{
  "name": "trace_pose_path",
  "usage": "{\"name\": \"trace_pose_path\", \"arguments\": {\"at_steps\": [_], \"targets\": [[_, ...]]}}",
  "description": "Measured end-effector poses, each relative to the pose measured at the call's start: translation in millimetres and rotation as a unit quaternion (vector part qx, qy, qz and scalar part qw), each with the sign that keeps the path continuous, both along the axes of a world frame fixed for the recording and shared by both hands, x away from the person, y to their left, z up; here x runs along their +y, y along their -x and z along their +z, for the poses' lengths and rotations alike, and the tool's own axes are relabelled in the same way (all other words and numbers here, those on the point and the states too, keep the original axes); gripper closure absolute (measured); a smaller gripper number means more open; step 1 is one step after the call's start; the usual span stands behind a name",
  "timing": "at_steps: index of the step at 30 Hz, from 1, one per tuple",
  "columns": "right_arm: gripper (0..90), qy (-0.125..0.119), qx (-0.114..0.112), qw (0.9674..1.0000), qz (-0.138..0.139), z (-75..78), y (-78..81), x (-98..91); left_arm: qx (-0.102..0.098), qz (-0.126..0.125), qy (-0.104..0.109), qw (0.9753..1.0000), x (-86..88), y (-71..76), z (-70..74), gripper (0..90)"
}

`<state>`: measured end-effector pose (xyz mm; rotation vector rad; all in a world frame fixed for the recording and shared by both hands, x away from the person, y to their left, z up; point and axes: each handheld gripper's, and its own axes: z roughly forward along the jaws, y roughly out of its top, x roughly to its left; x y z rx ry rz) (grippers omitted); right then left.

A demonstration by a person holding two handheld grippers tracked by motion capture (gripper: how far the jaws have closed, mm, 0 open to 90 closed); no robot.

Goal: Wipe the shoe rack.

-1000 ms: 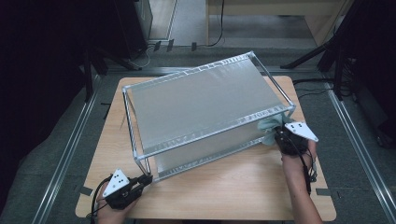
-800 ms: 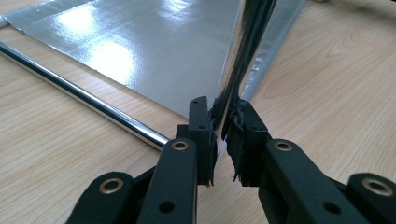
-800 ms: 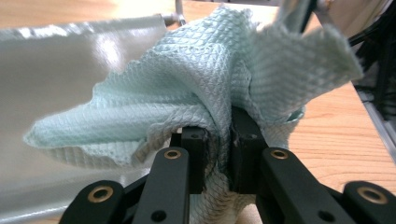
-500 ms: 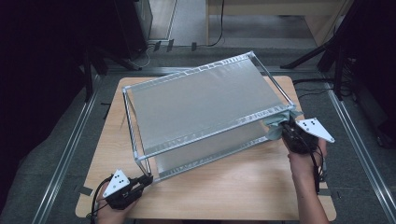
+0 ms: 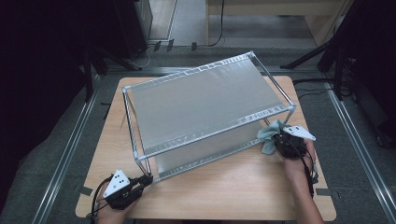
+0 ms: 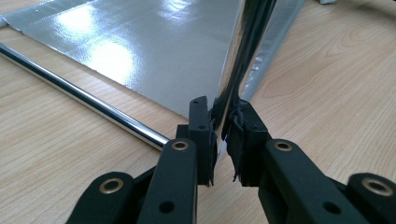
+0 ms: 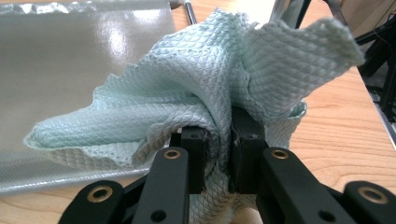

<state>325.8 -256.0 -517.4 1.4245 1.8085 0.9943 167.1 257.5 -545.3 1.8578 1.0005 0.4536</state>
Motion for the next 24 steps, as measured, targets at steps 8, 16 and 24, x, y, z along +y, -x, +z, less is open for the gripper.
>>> {"name": "trace_pose_path", "arguments": {"at_steps": [8, 16, 24], "targets": [[78.7, -0.041, -0.096, 0.9945, 0.005, 47.6, 13.7, -2.5, 0.000, 0.000, 0.000, 1.0000, 0.2, -0.1, -0.1, 80.2], [78.2, -0.017, -0.076, 0.9969, 0.005, 31.7, 9.4, -3.2, 0.000, -0.001, 0.002, 1.0000, -1.2, -0.5, -0.3, 80.2], [78.4, 0.051, -0.001, 0.9987, -0.008, -15.4, -1.7, 9.9, 0.000, -0.002, 0.001, 1.0000, -1.3, -0.6, -0.2, 80.3]]}}
